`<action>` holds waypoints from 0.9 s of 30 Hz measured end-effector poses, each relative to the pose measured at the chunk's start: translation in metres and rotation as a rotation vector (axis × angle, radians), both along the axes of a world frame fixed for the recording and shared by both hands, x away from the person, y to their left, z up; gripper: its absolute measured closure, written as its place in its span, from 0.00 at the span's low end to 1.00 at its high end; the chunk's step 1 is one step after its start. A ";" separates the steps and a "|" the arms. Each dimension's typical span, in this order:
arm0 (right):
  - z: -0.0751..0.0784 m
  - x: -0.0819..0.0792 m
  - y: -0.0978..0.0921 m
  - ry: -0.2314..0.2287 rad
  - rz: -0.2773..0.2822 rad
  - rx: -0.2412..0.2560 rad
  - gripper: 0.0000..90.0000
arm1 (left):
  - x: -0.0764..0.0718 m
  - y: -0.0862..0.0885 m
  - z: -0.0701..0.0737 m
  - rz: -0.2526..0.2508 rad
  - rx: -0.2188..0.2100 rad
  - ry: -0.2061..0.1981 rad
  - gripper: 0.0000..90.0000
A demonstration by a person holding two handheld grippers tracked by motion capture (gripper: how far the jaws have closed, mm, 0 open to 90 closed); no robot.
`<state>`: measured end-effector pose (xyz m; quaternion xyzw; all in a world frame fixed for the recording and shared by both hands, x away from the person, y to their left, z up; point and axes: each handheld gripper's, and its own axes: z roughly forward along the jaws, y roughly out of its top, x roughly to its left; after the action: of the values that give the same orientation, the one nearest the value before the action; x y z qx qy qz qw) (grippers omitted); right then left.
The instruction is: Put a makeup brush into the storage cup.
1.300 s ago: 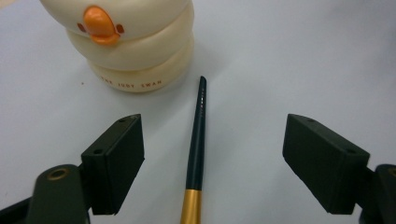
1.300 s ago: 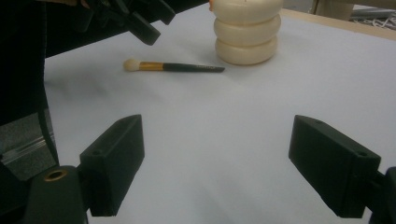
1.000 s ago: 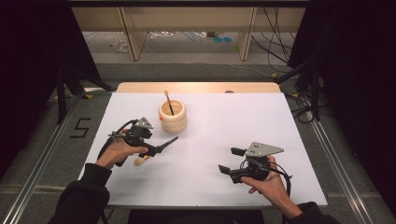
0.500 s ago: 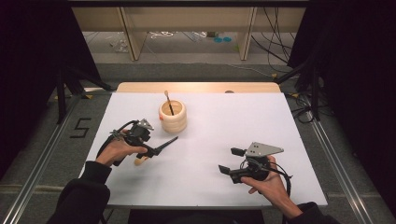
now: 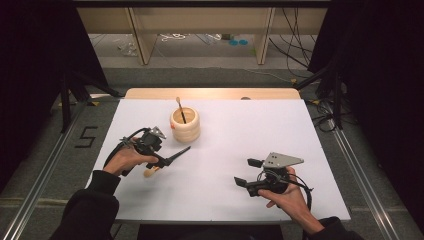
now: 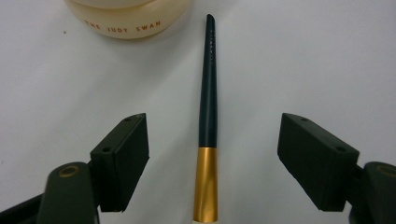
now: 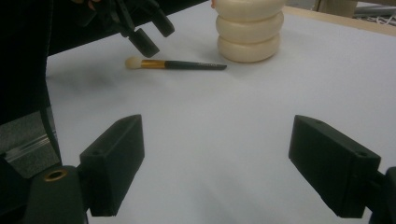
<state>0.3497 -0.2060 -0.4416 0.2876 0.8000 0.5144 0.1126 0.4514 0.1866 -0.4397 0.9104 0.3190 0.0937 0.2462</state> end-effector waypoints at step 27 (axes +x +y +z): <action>0.001 -0.002 0.003 -0.005 0.011 -0.005 0.21 | 0.022 -0.019 -0.002 -0.058 0.138 0.112 0.41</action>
<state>0.3479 -0.2029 -0.4404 0.2815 0.8026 0.5137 0.1125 0.4730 0.1676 -0.4417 0.9379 0.2984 0.0571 0.1672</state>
